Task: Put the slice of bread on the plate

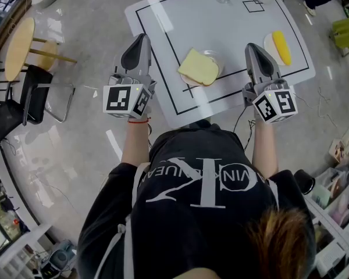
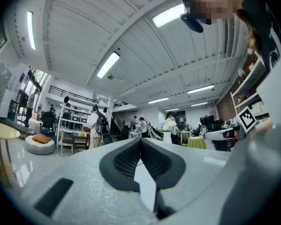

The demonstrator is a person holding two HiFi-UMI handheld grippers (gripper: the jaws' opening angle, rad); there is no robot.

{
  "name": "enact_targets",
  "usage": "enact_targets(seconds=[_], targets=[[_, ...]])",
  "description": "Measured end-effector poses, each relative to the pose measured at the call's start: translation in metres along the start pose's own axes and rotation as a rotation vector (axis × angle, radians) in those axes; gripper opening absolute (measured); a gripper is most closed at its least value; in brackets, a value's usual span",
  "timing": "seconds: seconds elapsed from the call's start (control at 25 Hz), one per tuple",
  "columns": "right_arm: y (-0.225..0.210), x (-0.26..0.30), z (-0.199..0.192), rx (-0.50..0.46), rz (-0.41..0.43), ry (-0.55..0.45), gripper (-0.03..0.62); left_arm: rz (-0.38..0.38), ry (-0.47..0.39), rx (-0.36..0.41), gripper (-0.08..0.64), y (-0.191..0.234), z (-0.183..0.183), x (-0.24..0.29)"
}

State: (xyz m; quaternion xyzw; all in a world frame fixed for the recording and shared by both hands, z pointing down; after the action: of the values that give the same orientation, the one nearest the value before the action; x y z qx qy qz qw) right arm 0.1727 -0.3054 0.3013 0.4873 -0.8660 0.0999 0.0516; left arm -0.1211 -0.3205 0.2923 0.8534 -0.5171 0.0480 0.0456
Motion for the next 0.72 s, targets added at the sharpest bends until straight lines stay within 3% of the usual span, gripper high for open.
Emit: enact_targets(seconds=[0.72], targets=[[0.0033,0.0046,-0.0013,-0.009,0.009,0.003,0.000,0.016,-0.004,-0.004,0.002,0.0041,-0.0004,-0.0019]])
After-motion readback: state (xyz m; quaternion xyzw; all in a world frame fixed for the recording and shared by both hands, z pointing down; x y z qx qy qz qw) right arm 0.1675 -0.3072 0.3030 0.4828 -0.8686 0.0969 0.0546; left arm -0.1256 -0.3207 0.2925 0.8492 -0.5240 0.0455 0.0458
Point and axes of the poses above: the fingertips, and each gripper's own axes: x forward along the fingers, y to its left, z out of its top, the point moved 4 cm from there along -x, backward along the fingers, and after that the axes turned 13 degrees about y, right-handed, at the moved point
